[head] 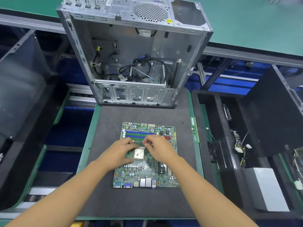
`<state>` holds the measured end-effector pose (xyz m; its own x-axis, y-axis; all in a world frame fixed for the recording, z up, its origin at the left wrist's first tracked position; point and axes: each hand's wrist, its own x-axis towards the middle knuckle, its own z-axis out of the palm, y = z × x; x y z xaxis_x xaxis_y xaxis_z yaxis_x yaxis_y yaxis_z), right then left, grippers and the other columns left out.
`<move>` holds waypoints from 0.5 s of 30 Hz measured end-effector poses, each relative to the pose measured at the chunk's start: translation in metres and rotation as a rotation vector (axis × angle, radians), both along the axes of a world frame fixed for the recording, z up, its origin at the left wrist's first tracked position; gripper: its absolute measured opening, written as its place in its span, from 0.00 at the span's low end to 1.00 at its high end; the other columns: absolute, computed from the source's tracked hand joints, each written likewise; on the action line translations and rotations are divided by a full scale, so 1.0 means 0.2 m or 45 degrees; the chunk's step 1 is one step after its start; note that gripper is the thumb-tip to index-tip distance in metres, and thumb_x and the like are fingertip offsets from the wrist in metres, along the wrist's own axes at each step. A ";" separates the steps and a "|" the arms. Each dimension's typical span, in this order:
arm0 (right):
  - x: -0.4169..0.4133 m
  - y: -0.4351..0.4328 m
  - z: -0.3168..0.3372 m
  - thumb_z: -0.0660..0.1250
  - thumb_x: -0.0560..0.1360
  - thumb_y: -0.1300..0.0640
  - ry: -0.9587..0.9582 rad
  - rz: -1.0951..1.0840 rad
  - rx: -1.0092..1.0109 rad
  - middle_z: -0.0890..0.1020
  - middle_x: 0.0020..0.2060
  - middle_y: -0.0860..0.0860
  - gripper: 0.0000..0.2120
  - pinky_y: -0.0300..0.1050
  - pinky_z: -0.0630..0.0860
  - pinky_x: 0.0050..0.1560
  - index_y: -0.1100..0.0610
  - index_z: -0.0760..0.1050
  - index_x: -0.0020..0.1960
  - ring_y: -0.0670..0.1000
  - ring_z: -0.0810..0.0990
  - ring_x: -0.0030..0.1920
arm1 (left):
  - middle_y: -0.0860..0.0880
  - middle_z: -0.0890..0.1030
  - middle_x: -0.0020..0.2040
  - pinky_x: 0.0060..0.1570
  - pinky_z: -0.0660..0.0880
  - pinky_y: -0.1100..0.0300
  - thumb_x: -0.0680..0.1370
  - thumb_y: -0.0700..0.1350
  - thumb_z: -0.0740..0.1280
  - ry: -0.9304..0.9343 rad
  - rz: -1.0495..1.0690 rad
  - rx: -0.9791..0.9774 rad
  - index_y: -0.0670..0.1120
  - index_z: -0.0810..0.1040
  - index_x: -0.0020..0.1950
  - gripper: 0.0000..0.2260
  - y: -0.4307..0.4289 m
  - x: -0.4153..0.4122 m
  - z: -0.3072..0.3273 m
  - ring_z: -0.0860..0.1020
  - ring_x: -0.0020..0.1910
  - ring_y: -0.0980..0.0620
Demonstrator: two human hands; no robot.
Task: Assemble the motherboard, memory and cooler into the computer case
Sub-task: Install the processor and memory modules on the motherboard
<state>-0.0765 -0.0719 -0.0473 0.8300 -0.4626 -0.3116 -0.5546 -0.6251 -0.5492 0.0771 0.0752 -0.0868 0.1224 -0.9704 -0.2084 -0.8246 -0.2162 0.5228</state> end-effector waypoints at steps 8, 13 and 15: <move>-0.02 0.00 -0.01 0.64 0.83 0.53 -0.022 -0.126 0.032 0.77 0.40 0.44 0.06 0.45 0.69 0.45 0.54 0.79 0.54 0.48 0.73 0.45 | 0.59 0.69 0.48 0.55 0.65 0.57 0.68 0.68 0.70 -0.266 0.175 0.053 0.56 0.71 0.48 0.20 0.00 -0.11 -0.02 0.68 0.52 0.57; -0.02 0.01 -0.01 0.63 0.83 0.54 -0.019 -0.118 0.043 0.75 0.38 0.43 0.07 0.47 0.74 0.45 0.54 0.79 0.53 0.49 0.75 0.43 | 0.57 0.68 0.49 0.53 0.66 0.57 0.66 0.74 0.64 -0.386 0.233 0.097 0.53 0.70 0.47 0.26 -0.02 -0.16 -0.02 0.67 0.51 0.54; -0.02 0.00 0.00 0.64 0.83 0.54 -0.021 -0.114 0.054 0.75 0.38 0.42 0.06 0.48 0.76 0.46 0.54 0.79 0.53 0.48 0.76 0.42 | 0.57 0.69 0.52 0.52 0.66 0.58 0.67 0.69 0.69 -0.281 0.178 -0.026 0.54 0.72 0.54 0.26 -0.02 -0.14 -0.03 0.69 0.53 0.54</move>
<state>-0.0803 -0.0721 -0.0479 0.7910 -0.5219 -0.3194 -0.5980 -0.5491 -0.5838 0.0489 0.0715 -0.0925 0.2957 -0.9446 -0.1425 -0.8821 -0.3273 0.3388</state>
